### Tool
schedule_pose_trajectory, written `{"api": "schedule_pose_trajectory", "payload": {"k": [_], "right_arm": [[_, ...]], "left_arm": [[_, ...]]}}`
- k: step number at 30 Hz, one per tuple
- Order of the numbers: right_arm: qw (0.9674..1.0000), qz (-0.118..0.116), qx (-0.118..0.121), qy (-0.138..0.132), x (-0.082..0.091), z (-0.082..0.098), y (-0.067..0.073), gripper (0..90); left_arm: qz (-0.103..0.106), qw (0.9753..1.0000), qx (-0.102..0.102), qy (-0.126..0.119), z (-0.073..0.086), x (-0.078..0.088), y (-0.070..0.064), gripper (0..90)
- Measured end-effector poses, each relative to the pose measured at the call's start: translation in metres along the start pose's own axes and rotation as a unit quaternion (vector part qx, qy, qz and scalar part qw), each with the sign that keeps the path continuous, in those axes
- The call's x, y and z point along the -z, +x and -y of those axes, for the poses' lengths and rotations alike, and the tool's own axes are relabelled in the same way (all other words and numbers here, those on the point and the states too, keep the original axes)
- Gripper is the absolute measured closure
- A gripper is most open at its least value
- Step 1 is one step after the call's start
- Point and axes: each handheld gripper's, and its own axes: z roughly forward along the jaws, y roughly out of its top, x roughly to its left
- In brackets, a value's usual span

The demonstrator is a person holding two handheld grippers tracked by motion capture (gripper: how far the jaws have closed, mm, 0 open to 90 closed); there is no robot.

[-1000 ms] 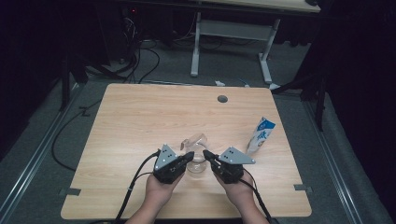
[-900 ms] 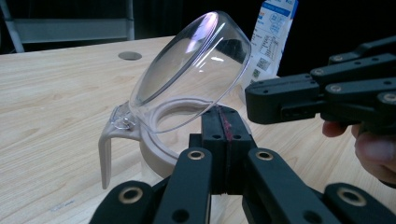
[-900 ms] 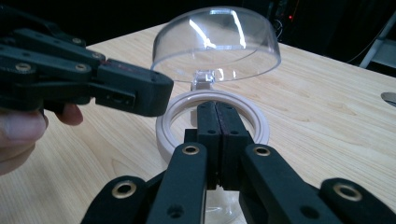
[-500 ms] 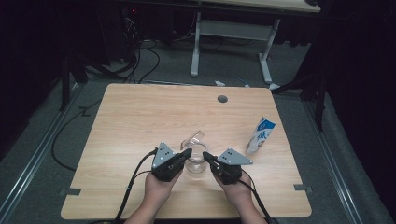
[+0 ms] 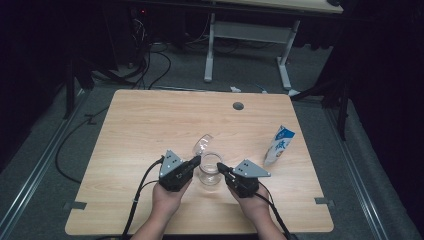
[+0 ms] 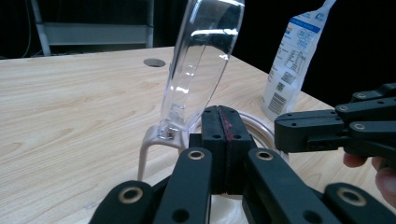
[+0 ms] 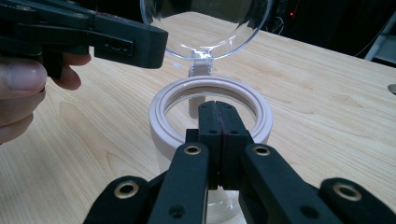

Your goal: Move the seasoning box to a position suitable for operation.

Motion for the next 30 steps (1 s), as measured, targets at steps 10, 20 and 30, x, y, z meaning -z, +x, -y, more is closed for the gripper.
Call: {"api": "schedule_pose_trajectory", "payload": {"k": [10, 20, 30], "right_arm": [[1.0000, 0.001, 0.002, 0.001, 0.000, 0.000, 0.001, 89.2], [0.9999, 0.007, -0.007, -0.005, 0.005, 0.000, -0.001, 84.5], [0.9975, 0.049, -0.049, -0.015, 0.031, 0.018, -0.030, 79.9]], "left_arm": [[-0.009, 0.9999, 0.005, 0.000, 0.003, 0.004, 0.007, 89.9], [-0.021, 0.9994, -0.012, 0.024, 0.012, 0.013, 0.018, 87.4], [-0.048, 0.9962, -0.024, 0.069, 0.034, 0.030, 0.041, 79.0]]}}
